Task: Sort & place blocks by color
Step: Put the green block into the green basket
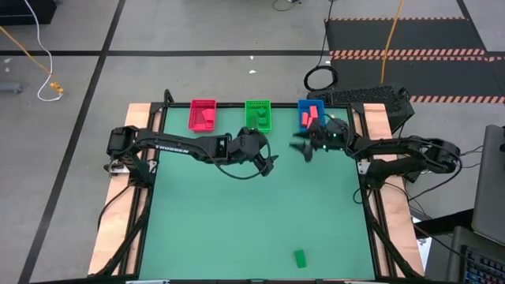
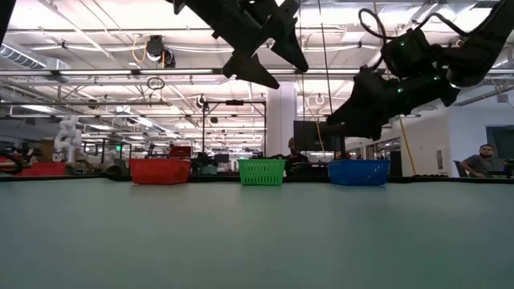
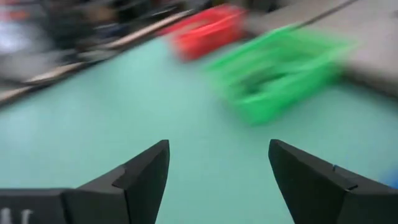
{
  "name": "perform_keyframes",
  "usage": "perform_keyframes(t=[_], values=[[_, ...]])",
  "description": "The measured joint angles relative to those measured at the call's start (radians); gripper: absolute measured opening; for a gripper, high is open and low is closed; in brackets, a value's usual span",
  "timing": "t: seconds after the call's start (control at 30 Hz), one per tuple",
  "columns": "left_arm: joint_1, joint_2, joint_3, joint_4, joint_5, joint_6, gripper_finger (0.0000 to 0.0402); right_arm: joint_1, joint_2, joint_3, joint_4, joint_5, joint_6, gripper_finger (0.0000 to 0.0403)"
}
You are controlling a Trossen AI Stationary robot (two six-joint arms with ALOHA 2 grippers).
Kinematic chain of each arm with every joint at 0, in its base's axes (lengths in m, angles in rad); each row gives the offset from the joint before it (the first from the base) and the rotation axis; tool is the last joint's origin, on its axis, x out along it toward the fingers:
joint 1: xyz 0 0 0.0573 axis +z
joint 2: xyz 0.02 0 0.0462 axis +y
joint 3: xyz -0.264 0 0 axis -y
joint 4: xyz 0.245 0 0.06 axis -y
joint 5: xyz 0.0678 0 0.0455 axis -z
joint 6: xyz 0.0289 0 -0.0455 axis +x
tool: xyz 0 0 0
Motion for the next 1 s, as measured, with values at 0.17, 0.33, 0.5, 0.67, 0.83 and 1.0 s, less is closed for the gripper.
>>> perform_keyframes(t=[0.17, 0.33, 0.5, 0.67, 0.83, 1.0], values=[[-0.008, 0.0, 0.0, 0.0, 0.0, 0.047, 0.0392, 0.133, 0.0, 0.001, -0.059, -0.274, 0.099, 0.0257], [-0.014, 0.0, 0.0, 0.0, 0.0, 0.098, 0.0392, 0.327, 0.0, 0.001, -0.164, -0.247, 0.22, 0.025], [-0.024, 0.0, 0.0, 0.003, 0.001, 0.143, 0.0392, 0.522, 0.0, 0.001, -0.232, -0.039, 0.32, 0.0241], [-0.038, 0.0, 0.0, -0.026, 0.002, 0.187, 0.0392, 0.68, 0.0, 0.025, -0.242, 0.146, 0.467, 0.0231], [-0.043, 0.0, 0.0, -0.06, 0.003, 0.262, 0.0392, 0.824, 0.0, 0.108, -0.24, 0.334, 0.506, 0.0225], [-0.043, 0.0, 0.0, -0.11, 0.022, 0.272, 0.0392, 0.965, 0.027, 0.187, -0.24, 0.496, 0.562, 0.0224]])
